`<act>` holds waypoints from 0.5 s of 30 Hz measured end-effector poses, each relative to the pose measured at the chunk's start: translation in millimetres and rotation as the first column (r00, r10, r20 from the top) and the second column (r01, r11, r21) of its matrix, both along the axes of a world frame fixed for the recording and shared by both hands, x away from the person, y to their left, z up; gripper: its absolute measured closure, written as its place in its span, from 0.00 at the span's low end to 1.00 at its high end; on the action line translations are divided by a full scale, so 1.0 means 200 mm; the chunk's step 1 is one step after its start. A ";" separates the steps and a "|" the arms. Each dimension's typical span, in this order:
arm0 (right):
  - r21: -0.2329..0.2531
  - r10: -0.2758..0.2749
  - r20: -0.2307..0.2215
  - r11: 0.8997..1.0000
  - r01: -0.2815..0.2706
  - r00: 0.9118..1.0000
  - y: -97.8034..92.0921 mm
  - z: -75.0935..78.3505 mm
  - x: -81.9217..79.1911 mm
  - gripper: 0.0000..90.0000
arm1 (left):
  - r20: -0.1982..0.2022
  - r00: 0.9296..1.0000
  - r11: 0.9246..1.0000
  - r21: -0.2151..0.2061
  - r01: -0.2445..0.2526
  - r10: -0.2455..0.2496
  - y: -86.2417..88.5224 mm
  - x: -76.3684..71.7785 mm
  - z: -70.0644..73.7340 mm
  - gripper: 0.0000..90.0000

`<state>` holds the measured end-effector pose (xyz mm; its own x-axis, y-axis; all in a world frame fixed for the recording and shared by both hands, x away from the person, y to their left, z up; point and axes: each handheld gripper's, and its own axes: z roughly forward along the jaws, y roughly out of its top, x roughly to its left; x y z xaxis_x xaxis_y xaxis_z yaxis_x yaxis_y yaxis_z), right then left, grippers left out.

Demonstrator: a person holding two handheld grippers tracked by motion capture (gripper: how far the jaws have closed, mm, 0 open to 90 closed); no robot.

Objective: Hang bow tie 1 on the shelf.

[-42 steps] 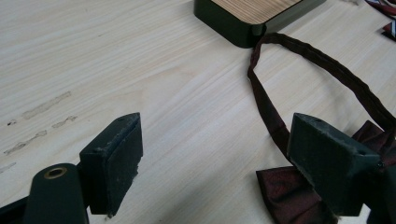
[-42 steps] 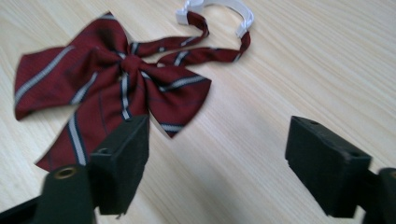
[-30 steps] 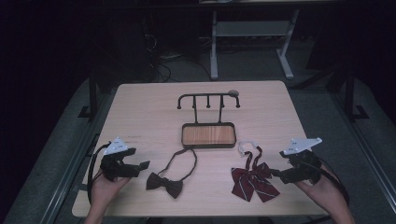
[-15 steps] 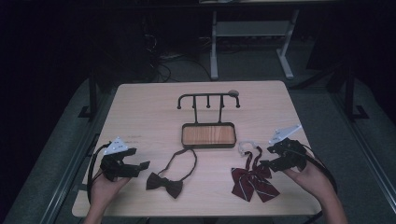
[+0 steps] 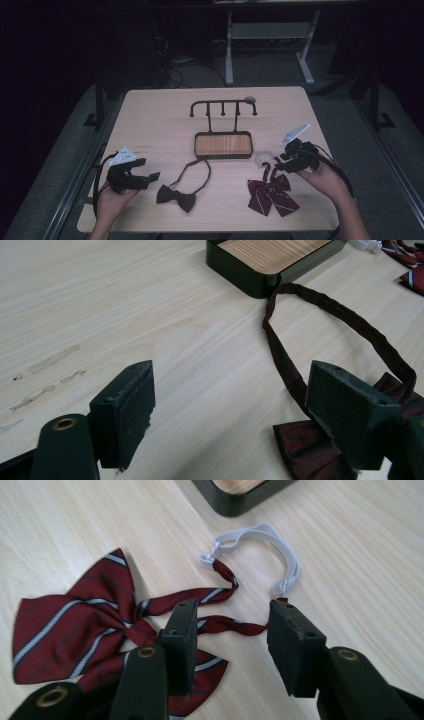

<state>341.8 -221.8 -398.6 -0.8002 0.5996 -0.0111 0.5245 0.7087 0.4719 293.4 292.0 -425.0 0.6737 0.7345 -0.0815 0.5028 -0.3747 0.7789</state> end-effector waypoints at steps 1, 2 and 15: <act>-0.002 -0.007 -0.002 1.000 0.007 1.000 0.00 0.00 0.00 0.62 | 0.003 1.000 1.000 0.003 0.003 -0.003 0.00 0.00 0.00 0.22; -0.002 -0.007 -0.002 1.000 0.007 1.000 0.00 0.00 0.00 0.62 | 0.003 1.000 1.000 0.003 0.003 -0.003 0.00 0.00 0.00 0.22; -0.055 -0.001 -0.033 0.998 -0.001 0.999 0.04 -0.08 0.14 0.71 | -0.004 1.000 1.000 -0.009 -0.004 0.004 0.00 0.01 0.00 0.22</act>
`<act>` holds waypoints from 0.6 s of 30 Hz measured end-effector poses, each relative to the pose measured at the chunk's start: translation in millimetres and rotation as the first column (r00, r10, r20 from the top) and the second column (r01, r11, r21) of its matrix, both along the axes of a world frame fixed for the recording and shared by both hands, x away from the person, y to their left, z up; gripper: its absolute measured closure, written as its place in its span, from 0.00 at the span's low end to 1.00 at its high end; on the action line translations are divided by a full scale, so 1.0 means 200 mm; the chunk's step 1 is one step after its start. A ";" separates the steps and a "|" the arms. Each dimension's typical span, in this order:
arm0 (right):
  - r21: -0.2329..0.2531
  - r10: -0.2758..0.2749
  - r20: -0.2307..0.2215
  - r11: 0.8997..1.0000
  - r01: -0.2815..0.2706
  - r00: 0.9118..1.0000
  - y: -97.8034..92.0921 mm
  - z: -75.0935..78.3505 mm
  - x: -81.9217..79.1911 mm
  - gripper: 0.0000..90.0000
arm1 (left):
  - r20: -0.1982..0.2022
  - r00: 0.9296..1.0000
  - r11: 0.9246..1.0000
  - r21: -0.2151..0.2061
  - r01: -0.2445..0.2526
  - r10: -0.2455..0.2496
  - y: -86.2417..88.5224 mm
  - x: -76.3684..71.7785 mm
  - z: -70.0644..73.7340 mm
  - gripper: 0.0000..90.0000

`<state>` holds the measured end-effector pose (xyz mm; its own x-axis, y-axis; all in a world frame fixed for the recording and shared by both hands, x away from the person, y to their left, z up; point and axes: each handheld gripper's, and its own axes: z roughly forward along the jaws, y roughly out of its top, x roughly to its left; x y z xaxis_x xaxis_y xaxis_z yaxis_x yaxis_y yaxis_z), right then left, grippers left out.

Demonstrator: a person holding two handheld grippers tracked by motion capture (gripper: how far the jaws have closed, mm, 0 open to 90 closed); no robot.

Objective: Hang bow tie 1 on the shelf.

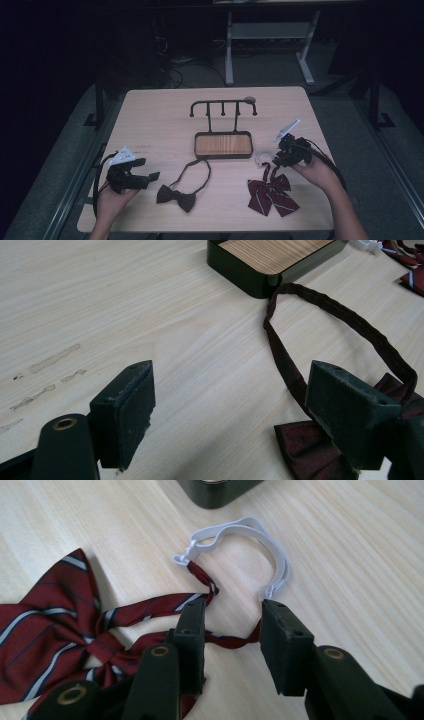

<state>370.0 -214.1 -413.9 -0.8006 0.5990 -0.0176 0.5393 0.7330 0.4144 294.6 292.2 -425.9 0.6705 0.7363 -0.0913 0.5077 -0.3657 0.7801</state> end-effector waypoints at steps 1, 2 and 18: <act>0.000 0.000 0.000 1.000 0.000 1.000 0.00 0.00 0.00 0.71 | 0.002 1.000 1.000 0.002 0.003 -0.003 0.00 0.00 0.00 0.22; -0.002 -0.004 -0.003 1.000 0.004 1.000 0.00 0.00 0.01 0.71 | 0.003 1.000 1.000 0.014 0.010 -0.010 0.00 0.00 0.00 0.22; -0.018 -0.051 -0.059 0.999 0.050 0.997 -0.02 -0.09 0.13 0.76 | -0.001 1.000 1.000 0.007 0.001 -0.001 0.01 0.00 0.01 0.22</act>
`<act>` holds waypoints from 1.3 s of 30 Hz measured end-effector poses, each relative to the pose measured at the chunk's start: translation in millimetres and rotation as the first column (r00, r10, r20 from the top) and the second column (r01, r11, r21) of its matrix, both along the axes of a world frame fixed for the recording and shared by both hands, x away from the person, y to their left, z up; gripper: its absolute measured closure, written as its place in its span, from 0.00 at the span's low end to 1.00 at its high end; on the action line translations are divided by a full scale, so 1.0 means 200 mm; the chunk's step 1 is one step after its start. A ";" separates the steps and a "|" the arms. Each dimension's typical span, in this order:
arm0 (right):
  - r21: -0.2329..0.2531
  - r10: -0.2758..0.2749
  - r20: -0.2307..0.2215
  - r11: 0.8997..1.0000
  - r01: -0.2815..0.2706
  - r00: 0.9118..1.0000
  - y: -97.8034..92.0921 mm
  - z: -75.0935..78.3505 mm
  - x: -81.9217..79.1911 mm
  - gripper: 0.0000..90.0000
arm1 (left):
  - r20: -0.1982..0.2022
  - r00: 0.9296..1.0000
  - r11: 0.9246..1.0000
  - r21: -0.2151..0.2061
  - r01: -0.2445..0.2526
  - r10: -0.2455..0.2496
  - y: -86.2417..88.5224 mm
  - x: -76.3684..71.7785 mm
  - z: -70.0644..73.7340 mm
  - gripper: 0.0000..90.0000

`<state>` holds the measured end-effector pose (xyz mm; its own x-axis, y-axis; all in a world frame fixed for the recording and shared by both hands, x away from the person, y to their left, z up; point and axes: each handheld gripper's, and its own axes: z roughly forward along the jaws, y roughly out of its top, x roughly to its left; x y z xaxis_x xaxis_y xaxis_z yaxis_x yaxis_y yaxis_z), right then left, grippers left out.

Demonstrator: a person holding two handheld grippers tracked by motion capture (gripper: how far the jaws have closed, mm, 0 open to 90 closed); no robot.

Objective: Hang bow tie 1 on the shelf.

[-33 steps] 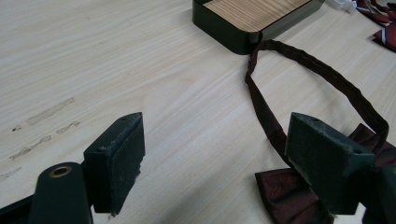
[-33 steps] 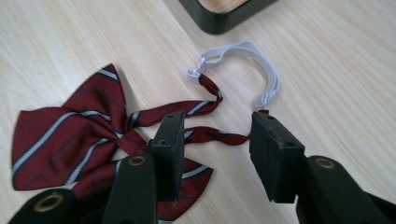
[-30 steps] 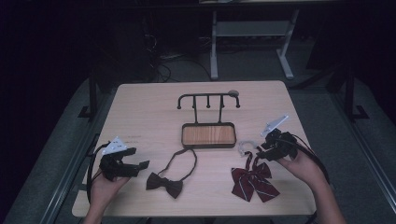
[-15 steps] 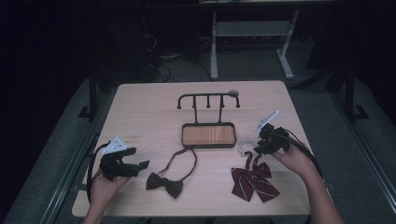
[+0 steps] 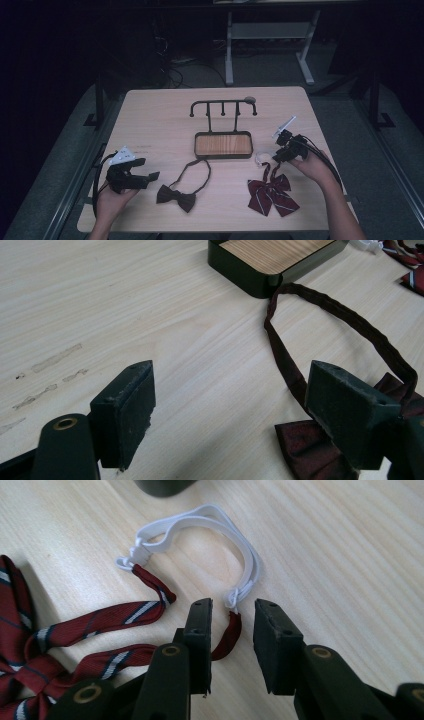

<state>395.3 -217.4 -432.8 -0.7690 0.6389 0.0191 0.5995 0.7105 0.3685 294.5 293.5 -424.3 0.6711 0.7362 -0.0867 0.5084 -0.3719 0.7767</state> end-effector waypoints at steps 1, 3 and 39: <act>0.000 0.000 0.000 1.000 0.000 1.000 0.00 0.00 0.00 0.76 | 0.001 1.000 1.000 0.003 0.000 0.000 0.00 0.00 0.00 0.22; -0.003 0.000 0.003 1.000 0.000 1.000 0.00 0.00 0.00 0.77 | 0.000 1.000 1.000 0.003 0.002 -0.002 0.00 0.00 0.00 0.22; -0.036 0.029 -0.024 0.999 -0.030 0.999 0.02 -0.01 -0.01 0.96 | 0.007 1.000 1.000 0.013 0.006 -0.006 0.00 0.00 0.01 0.23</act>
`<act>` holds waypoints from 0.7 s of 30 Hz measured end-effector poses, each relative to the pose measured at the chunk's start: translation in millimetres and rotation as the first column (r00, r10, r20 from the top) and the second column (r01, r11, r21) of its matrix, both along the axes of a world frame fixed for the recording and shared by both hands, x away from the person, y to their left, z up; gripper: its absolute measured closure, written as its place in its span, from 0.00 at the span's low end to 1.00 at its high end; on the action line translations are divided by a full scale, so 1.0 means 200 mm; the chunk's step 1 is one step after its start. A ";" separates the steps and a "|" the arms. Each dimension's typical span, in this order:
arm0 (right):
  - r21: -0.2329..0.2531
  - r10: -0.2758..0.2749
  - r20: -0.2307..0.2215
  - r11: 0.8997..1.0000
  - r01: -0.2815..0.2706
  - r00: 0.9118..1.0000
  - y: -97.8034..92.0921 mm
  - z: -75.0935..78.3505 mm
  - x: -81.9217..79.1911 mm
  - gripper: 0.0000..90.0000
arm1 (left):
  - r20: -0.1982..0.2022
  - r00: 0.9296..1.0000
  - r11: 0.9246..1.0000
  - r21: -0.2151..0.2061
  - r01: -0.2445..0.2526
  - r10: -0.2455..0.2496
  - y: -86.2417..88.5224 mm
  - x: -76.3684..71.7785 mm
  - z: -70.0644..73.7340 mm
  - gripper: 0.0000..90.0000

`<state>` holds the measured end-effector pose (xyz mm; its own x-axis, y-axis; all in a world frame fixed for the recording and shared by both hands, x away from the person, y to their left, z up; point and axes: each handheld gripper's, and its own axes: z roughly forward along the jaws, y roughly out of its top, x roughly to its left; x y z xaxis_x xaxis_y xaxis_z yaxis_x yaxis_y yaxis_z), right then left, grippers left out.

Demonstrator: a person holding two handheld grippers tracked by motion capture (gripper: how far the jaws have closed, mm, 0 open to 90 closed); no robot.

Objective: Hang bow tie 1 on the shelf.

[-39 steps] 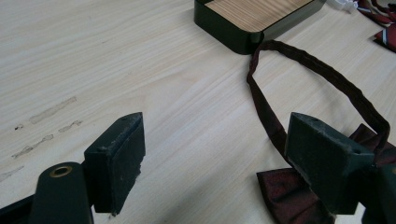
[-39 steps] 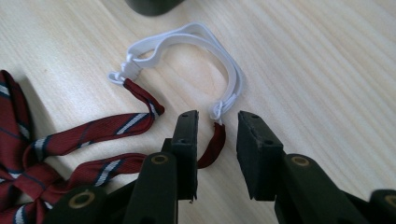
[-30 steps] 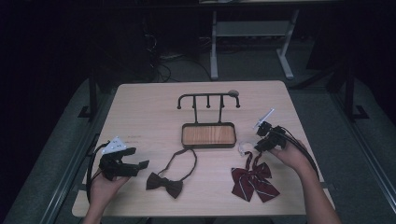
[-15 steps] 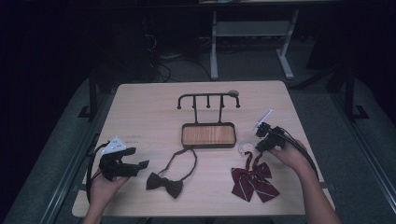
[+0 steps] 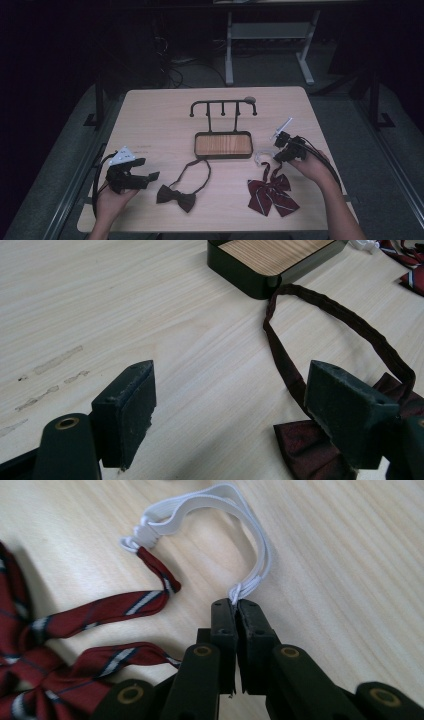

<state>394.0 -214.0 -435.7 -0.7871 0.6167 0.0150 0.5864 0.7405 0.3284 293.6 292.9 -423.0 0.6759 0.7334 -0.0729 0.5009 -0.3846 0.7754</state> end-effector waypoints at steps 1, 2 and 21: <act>0.008 -0.003 0.000 1.000 0.003 1.000 0.00 0.01 0.00 0.96 | 0.000 1.000 1.000 0.000 0.000 0.000 0.00 0.00 0.00 0.23; 0.025 0.002 0.000 1.000 -0.002 1.000 -0.01 0.02 -0.01 0.96 | 0.000 1.000 1.000 0.000 -0.001 0.001 0.00 0.00 0.00 0.23; 0.087 0.083 -0.019 0.993 -0.081 0.996 -0.02 0.18 -0.06 0.96 | -0.002 1.000 1.000 -0.006 -0.002 0.002 0.00 0.00 0.00 0.23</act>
